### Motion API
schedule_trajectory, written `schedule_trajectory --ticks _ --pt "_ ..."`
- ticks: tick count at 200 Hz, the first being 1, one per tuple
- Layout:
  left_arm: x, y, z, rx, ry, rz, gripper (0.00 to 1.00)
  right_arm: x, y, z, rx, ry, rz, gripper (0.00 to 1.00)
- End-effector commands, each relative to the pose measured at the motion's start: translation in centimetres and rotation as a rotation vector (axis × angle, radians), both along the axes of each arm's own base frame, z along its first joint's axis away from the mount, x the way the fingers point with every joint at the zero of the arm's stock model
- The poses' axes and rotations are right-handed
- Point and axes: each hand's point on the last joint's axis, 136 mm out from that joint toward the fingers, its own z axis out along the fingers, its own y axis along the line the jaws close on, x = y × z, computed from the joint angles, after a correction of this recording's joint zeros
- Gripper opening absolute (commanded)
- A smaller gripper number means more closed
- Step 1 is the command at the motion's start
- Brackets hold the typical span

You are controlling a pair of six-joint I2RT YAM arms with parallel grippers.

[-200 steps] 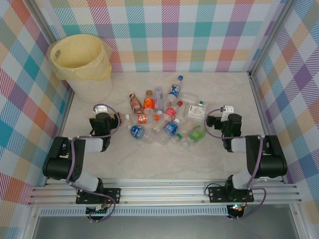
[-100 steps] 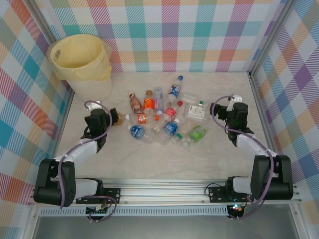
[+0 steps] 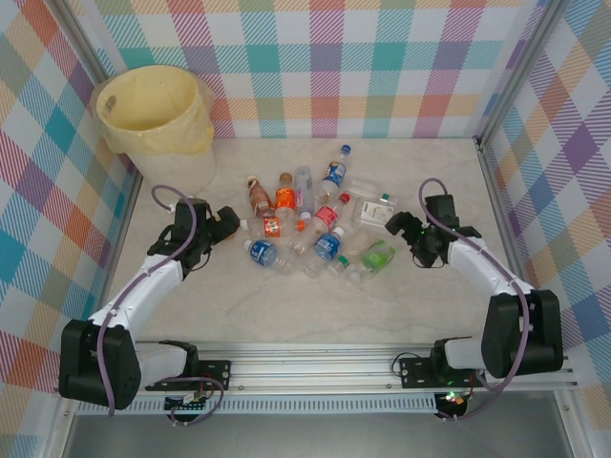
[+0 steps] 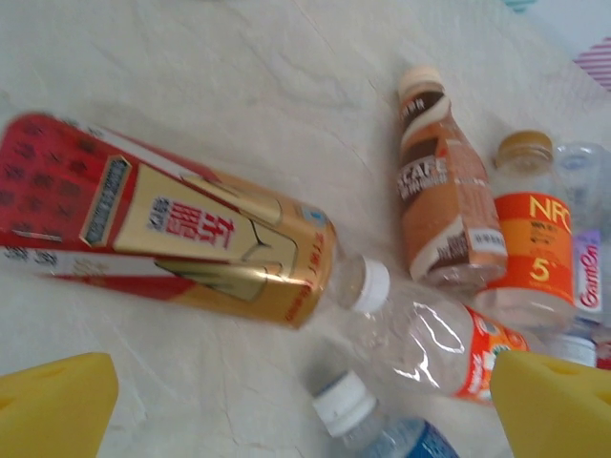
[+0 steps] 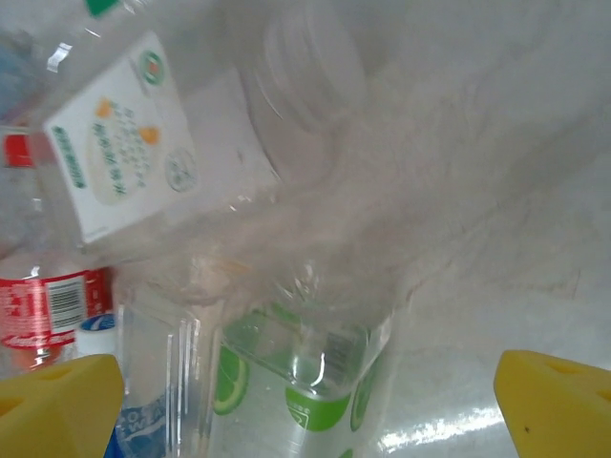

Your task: Put the plastic bottles in the bin

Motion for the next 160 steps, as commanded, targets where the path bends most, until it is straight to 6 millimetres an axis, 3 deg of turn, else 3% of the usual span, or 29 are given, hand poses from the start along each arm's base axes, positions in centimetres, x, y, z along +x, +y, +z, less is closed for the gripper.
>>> schedule_trajectory --ticks 1,31,75,132,160 --pt "-0.5 -1.9 1.3 -0.087 -0.011 -0.061 1.0 -1.0 0.4 -1.1 -0.015 0.107 -0.101 0.97" --pt "-0.8 -1.9 1.1 -0.088 -0.018 -0.065 1.0 0.1 1.8 -1.3 -0.072 0.158 -0.031 0.94" --pt "-0.7 -1.4 1.2 -0.08 -0.02 -0.031 1.0 -0.4 1.5 -3.3 -0.124 0.208 -0.075 0.83" --pt "-0.8 -2.0 3.2 -0.104 -0.05 -0.053 1.0 -2.2 1.5 -4.0 -0.12 0.269 -0.052 0.86" --pt "-0.7 -2.6 3.6 -0.113 -0.053 -0.074 1.0 -1.3 1.9 -4.8 -0.108 0.262 -0.054 0.87"
